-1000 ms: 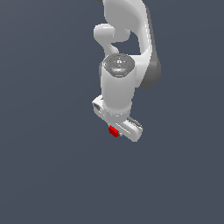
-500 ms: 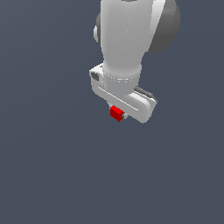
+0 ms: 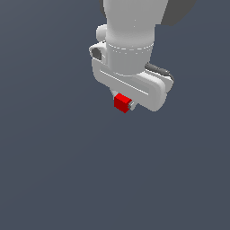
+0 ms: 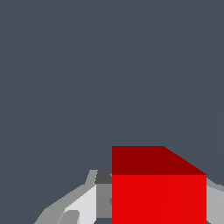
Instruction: Pick up the red cube and move it to a goal position.
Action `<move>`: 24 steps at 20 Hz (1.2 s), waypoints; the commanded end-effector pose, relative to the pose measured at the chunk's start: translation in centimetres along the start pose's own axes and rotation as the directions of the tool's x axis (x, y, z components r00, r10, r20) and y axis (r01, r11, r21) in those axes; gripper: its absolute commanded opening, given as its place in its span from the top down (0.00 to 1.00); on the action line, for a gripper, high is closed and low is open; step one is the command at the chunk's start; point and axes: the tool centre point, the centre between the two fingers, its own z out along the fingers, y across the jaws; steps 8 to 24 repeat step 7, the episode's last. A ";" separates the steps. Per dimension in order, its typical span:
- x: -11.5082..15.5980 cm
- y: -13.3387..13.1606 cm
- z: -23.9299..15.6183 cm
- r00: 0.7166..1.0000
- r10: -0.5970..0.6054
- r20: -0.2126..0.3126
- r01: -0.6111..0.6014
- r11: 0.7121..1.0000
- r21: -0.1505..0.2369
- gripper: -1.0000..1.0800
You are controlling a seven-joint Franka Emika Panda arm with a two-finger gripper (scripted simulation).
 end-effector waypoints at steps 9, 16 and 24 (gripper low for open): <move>0.0 -0.1 -0.8 1.000 -0.001 0.001 0.001 1.000 0.000 1.00; 0.0 -0.1 -0.8 1.000 -0.001 0.001 0.001 1.000 0.000 1.00; 0.0 -0.1 -0.8 1.000 -0.001 0.001 0.001 1.000 0.000 1.00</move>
